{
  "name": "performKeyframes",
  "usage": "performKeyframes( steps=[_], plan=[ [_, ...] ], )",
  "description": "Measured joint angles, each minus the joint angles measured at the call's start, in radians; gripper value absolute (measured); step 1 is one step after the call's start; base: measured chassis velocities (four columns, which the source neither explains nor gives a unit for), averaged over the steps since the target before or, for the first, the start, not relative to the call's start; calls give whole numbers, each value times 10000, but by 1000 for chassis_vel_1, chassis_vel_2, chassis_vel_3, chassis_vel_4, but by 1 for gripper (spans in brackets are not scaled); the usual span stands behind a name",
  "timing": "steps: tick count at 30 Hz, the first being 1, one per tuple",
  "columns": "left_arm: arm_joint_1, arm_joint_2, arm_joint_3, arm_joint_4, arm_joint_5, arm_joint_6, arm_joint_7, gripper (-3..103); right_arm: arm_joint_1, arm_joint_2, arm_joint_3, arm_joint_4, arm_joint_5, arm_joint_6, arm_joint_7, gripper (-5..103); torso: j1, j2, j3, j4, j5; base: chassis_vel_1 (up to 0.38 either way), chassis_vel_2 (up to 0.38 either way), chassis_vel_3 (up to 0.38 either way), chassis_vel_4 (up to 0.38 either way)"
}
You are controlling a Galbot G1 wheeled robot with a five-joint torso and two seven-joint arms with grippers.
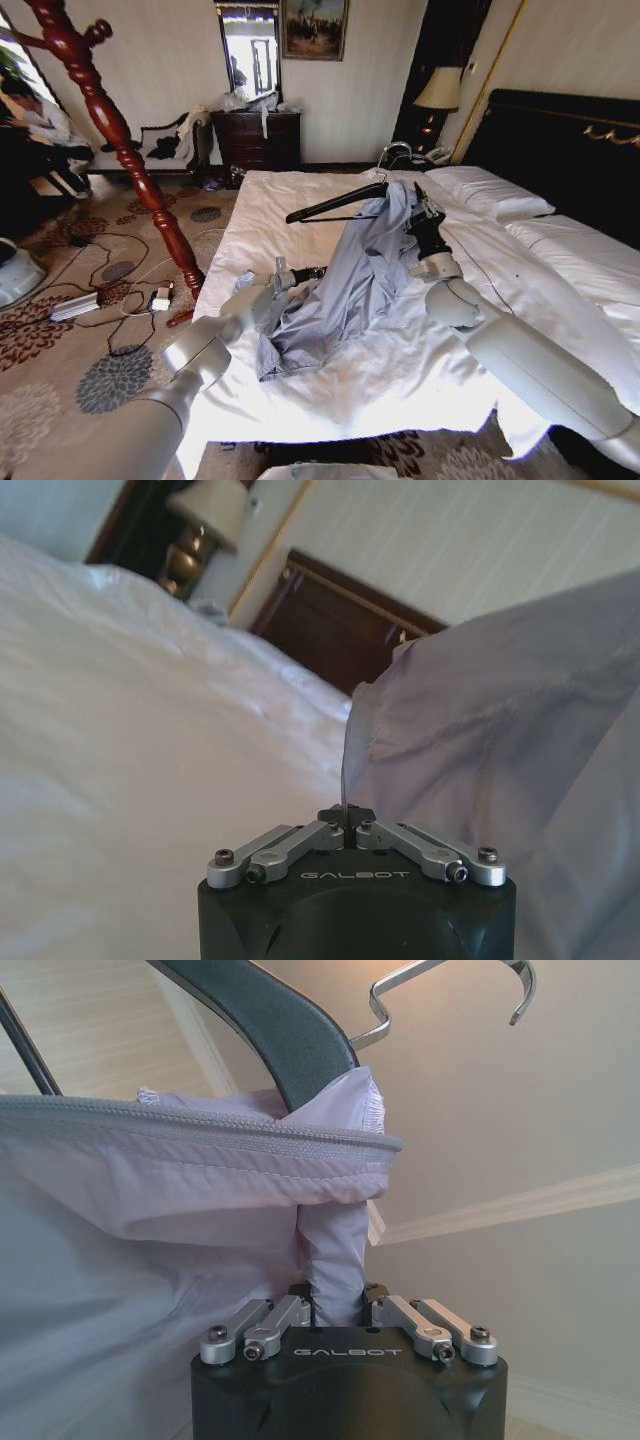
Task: Pick up the clothes from the bed and hang them on the clothes hanger.
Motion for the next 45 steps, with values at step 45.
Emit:
performKeyframes(
  steps=[45],
  plan=[
    [878, 8750, -993, -11718, -3925, 279, -3957, 0, -86, 131, -316, -1013, -2152, 1272, -1178, 20, -2, 1, -2, -4, 4, 0, 0, 0, 0]
  ],
)
